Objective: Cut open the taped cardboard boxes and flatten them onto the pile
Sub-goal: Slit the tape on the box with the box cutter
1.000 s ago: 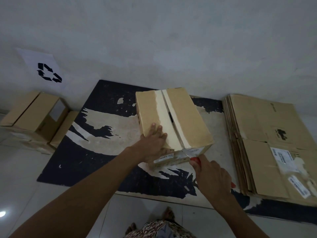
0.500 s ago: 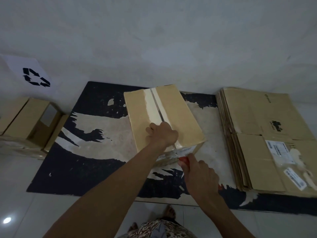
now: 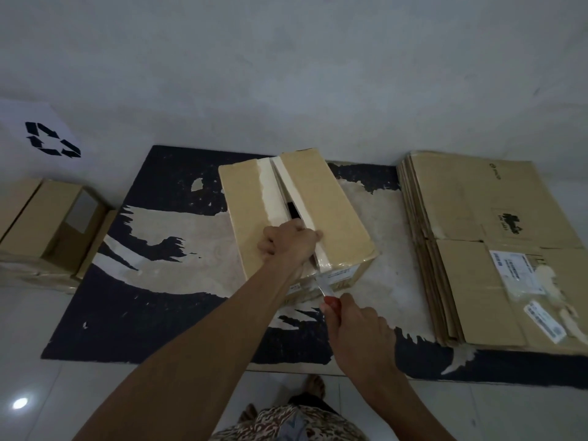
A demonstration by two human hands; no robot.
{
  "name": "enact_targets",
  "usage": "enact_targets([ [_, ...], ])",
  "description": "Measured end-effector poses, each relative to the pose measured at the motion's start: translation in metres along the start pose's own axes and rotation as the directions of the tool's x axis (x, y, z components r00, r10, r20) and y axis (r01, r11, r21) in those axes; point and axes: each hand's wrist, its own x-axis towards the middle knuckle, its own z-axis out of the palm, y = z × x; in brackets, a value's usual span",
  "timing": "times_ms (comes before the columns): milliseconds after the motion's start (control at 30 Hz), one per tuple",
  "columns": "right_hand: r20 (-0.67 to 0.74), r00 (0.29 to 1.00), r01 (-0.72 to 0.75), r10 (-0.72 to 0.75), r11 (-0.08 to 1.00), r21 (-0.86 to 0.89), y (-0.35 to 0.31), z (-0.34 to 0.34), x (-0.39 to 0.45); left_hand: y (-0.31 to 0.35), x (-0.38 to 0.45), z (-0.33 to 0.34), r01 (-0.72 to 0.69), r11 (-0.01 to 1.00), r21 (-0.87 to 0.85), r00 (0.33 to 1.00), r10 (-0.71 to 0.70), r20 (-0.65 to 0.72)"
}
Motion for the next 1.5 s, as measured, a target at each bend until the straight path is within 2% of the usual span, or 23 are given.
enact_targets([
  [133,0.005,1.000,-0.006,0.006,1.000,-0.030,-0.001,0.002,0.003,-0.007,0.004,0.001,-0.037,0.994,-0.107,0.999,0.032,-0.043],
  [200,0.008,1.000,-0.018,0.018,1.000,-0.021,-0.001,0.003,0.004,-0.008,0.002,0.000,-0.058,0.990,-0.128,0.998,0.057,-0.013],
  [367,-0.016,1.000,0.009,-0.008,0.997,0.081,0.008,0.004,0.018,-0.010,0.003,-0.008,-0.131,0.988,-0.085,0.990,0.135,0.040],
  [500,-0.050,0.998,0.025,-0.025,1.000,0.006,0.032,0.005,0.030,-0.011,0.005,-0.005,-0.146,0.989,-0.032,0.988,0.147,0.041],
  [633,-0.081,0.996,-0.025,0.028,0.999,0.040,0.043,0.003,0.035,-0.009,0.008,-0.004,-0.159,0.976,-0.149,0.984,0.169,0.055],
  [800,-0.134,0.991,0.022,-0.019,0.999,0.024,0.048,0.001,0.037,-0.008,0.006,-0.002,-0.190,0.967,-0.170,0.980,0.197,0.027],
  [867,-0.127,0.990,0.067,-0.055,0.993,0.094,0.052,0.001,0.034,-0.009,0.001,-0.002,-0.245,0.962,-0.121,0.968,0.250,0.026],
  [967,-0.170,0.985,0.102,-0.036,0.912,0.397,0.055,-0.004,0.026,-0.017,0.003,-0.002,-0.316,0.948,-0.036,0.943,0.318,0.100],
  [1000,-0.201,0.980,0.104,-0.007,0.871,0.480,0.054,-0.008,0.024,-0.020,0.005,-0.004,-0.382,0.924,-0.006,0.920,0.381,0.088],
  [1067,-0.219,0.974,0.079,0.061,0.811,0.579,0.049,-0.017,0.025,-0.026,0.013,-0.011,-0.522,0.847,0.100,0.847,0.529,-0.057],
  [1100,-0.212,0.973,0.053,0.088,0.814,0.579,0.046,-0.022,0.030,-0.026,0.018,-0.018,-0.525,0.833,0.176,0.823,0.549,-0.147],
  [1167,-0.203,0.971,0.001,0.125,0.851,0.526,0.041,-0.029,0.046,-0.026,0.031,-0.035,-0.414,0.848,0.330,0.813,0.508,-0.285],
  [1233,-0.174,0.967,-0.076,0.186,0.864,0.499,0.035,-0.035,0.068,-0.024,0.045,-0.050,-0.208,0.883,0.420,0.847,0.377,-0.374],
  [1300,-0.119,0.964,-0.155,0.239,0.865,0.477,0.034,-0.034,0.091,-0.023,0.055,-0.062,0.035,0.926,0.375,0.917,0.119,-0.380],
  [1333,-0.092,0.965,-0.177,0.244,0.872,0.457,0.035,-0.032,0.101,-0.023,0.057,-0.066,0.083,0.950,0.299,0.947,0.018,-0.321],
  [1400,-0.065,0.971,-0.180,0.230,0.884,0.431,0.035,-0.031,0.110,-0.030,0.063,-0.069,0.042,0.981,0.190,0.987,-0.011,-0.161],
  [1500,0.002,0.983,-0.168,0.186,0.881,0.443,0.034,-0.026,0.100,-0.036,0.071,-0.083,-0.057,0.973,0.222,0.991,0.082,-0.104],
])
